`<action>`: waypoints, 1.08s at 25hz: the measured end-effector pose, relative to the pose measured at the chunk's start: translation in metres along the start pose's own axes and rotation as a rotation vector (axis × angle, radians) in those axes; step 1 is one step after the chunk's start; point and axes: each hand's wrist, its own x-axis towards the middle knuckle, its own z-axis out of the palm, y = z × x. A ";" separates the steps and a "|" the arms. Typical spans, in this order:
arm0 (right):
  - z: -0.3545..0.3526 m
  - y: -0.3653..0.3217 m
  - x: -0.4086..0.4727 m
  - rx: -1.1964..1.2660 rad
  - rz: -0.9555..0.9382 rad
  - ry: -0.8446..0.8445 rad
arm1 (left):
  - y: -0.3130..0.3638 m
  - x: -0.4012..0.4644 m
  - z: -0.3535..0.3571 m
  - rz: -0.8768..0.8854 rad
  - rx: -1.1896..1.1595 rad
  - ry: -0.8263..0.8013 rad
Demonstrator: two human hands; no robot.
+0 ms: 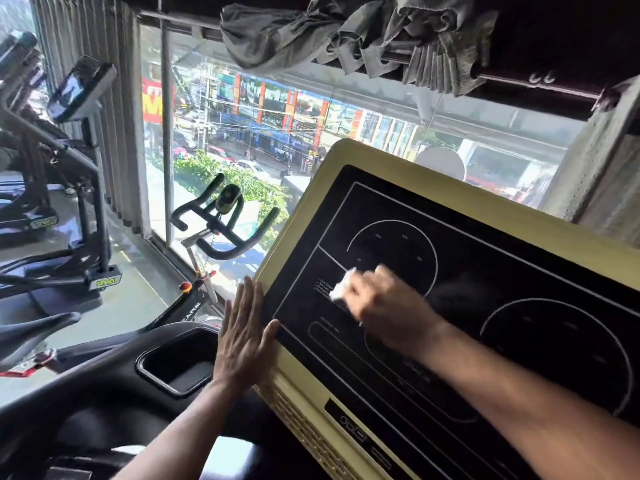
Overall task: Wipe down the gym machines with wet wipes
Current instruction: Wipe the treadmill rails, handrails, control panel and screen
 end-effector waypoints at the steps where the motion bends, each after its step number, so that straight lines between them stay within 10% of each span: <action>1: -0.003 0.027 0.008 -0.048 0.098 -0.007 | -0.001 -0.001 0.001 0.000 0.001 0.012; 5: -0.009 0.069 0.030 -0.035 0.320 0.119 | -0.001 -0.002 0.003 0.003 -0.015 0.040; 11: 0.014 -0.020 0.040 -0.080 -0.118 -0.007 | -0.004 -0.002 -0.003 0.024 -0.026 -0.024; 17: -0.001 0.070 0.091 0.067 0.411 0.171 | -0.008 -0.004 -0.005 0.079 -0.043 -0.029; 22: 0.020 -0.033 0.087 0.225 0.216 0.145 | -0.023 -0.007 -0.002 0.155 -0.029 0.007; 27: 0.011 0.050 0.104 0.110 0.345 0.118 | -0.028 -0.014 -0.001 0.200 -0.027 0.058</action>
